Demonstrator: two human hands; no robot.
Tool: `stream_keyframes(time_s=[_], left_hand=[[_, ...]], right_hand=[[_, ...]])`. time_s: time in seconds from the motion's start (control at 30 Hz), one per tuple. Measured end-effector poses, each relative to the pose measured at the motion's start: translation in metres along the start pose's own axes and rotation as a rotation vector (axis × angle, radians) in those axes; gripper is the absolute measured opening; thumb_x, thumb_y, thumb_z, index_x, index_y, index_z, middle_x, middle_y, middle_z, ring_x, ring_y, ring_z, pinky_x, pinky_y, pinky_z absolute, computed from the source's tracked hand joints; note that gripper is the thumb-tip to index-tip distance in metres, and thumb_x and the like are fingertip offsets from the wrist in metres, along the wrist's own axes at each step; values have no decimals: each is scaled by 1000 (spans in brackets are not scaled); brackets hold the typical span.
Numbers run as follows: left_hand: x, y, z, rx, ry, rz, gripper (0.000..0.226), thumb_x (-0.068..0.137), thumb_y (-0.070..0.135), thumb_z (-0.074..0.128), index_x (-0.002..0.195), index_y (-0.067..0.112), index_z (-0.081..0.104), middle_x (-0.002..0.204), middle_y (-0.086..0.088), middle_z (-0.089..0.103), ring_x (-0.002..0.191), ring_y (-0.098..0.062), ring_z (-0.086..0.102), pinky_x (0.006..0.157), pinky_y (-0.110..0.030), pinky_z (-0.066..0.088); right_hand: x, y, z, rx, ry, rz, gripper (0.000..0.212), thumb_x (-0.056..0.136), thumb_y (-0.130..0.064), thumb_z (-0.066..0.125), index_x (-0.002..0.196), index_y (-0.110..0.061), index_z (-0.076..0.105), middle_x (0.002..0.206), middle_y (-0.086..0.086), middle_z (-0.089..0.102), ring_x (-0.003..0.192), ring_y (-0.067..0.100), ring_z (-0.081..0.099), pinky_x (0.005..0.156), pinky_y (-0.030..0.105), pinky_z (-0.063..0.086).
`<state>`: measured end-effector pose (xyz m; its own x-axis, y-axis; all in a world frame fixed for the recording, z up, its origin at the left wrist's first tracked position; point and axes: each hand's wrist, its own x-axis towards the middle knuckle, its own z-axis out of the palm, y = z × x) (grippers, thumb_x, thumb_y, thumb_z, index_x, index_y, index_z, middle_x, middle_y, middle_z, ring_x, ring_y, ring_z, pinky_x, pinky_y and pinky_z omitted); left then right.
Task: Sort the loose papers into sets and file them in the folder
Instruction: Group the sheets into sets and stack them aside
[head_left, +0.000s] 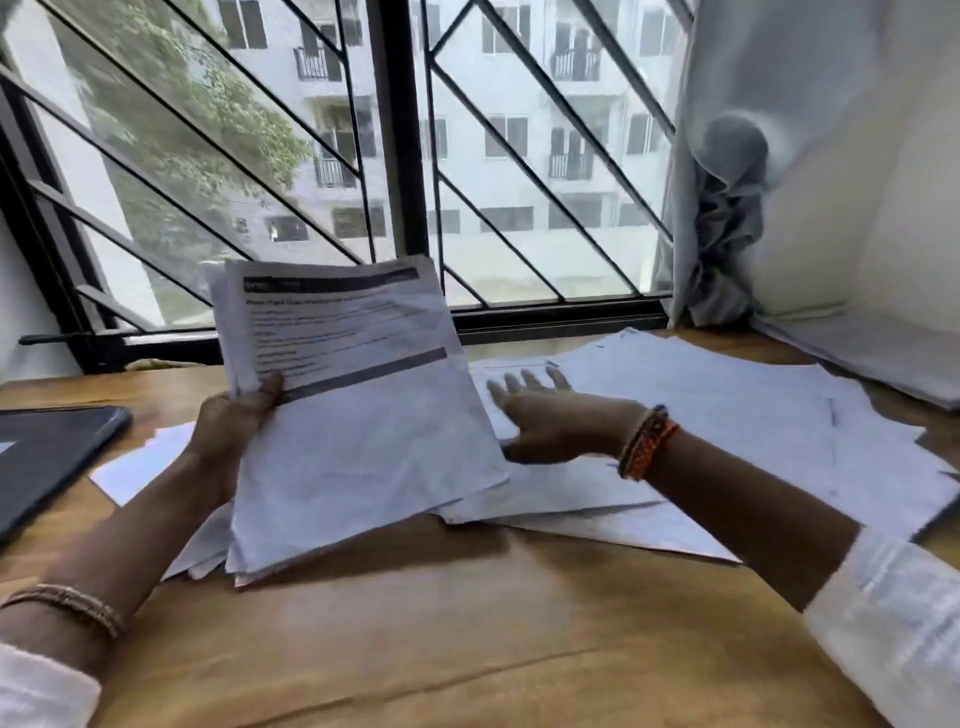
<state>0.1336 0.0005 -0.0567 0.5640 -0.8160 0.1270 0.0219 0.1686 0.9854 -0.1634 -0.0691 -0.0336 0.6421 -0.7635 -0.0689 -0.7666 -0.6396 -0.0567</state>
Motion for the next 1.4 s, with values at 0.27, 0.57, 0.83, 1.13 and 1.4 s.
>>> stream_keyframes(time_s=[0.27,0.57,0.83,1.13,1.4], left_hand=[[-16,-13,25,110,-123,-29,12,94,17,55,92,10,64,80,-3,71,61,-16,67,60,-27,57],[-18,-14,24,90,-58,28,15,96,18,53,102,7,61,90,-6,65,63,-13,66,50,-16,53],[-24,-8,30,9,-91,45,14,96,17,51,98,10,63,92,-7,68,76,-24,64,73,-36,52],[-26,-3,29,-14,-75,105,21,98,19,48,109,5,58,104,-16,64,86,-34,61,77,-41,54],[-31,-4,29,-18,-87,140,21,99,24,45,90,16,63,65,8,72,53,-10,67,45,-22,53]], right_hand=[[-39,109,11,-61,88,343,41,91,-47,49,107,-9,56,117,18,58,105,32,55,82,34,42],[-92,60,-73,1356,258,-115,22,82,-5,54,79,-9,75,76,4,72,62,15,69,55,24,55],[-38,57,-5,1361,444,-8,20,95,4,45,95,-3,64,81,4,72,67,15,67,62,27,56],[-29,67,25,1493,265,-19,78,41,-27,95,106,3,66,103,20,71,90,30,69,73,35,58],[-30,66,23,1548,300,-80,48,55,-3,84,99,2,67,93,15,72,80,22,70,67,29,57]])
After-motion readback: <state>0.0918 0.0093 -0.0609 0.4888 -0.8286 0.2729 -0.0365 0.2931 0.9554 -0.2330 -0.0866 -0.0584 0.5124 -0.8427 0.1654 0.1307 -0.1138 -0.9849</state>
